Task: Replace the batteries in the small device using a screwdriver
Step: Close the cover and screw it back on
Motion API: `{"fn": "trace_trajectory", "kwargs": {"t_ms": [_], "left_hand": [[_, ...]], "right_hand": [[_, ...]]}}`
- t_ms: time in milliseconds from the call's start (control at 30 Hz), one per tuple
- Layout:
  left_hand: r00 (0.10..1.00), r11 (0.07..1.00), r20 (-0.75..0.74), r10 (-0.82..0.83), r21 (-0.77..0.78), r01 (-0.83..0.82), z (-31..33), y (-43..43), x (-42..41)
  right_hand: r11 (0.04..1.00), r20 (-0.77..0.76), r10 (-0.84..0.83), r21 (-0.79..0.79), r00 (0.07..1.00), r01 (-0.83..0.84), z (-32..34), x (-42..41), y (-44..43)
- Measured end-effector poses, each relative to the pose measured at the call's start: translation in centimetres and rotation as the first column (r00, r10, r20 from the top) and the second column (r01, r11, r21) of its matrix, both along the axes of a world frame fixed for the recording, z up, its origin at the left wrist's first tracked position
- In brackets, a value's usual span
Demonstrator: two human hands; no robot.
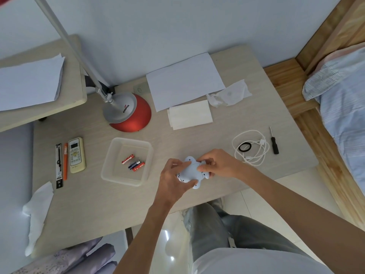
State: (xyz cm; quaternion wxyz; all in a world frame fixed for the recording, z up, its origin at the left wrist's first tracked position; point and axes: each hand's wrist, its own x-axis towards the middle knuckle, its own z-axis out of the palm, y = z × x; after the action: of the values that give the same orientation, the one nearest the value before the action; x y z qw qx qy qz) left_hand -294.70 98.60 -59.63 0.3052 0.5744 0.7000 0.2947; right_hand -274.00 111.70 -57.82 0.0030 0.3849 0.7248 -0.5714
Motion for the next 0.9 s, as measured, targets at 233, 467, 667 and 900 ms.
{"fn": "trace_trajectory", "kwargs": {"t_ms": [233, 467, 667, 900], "left_hand": [[0.997, 0.995, 0.032, 0.074, -0.075, -0.072, 0.1, 0.1, -0.3], [0.999, 0.993, -0.03, 0.036, -0.114, -0.039, 0.3, 0.4, 0.5], [0.997, 0.981, -0.068, 0.033, -0.189, -0.045, 1.5, 1.1, 0.9], [0.993, 0.964, -0.118, -0.017, -0.267, -0.015, 2.5, 2.5, 1.7]], "right_hand": [[0.883, -0.03, -0.425, 0.205, 0.905, 0.421, 3.0, 2.4, 1.1], [0.48, 0.183, -0.86, 0.61, 0.477, 0.631, 0.6, 13.8, 6.2], [0.62, 0.479, -0.783, 0.564, 0.396, 0.545, -2.9, 15.8, 6.1], [0.685, 0.561, -0.725, 0.526, 0.399, 0.505, -2.7, 14.6, 6.0]]}}
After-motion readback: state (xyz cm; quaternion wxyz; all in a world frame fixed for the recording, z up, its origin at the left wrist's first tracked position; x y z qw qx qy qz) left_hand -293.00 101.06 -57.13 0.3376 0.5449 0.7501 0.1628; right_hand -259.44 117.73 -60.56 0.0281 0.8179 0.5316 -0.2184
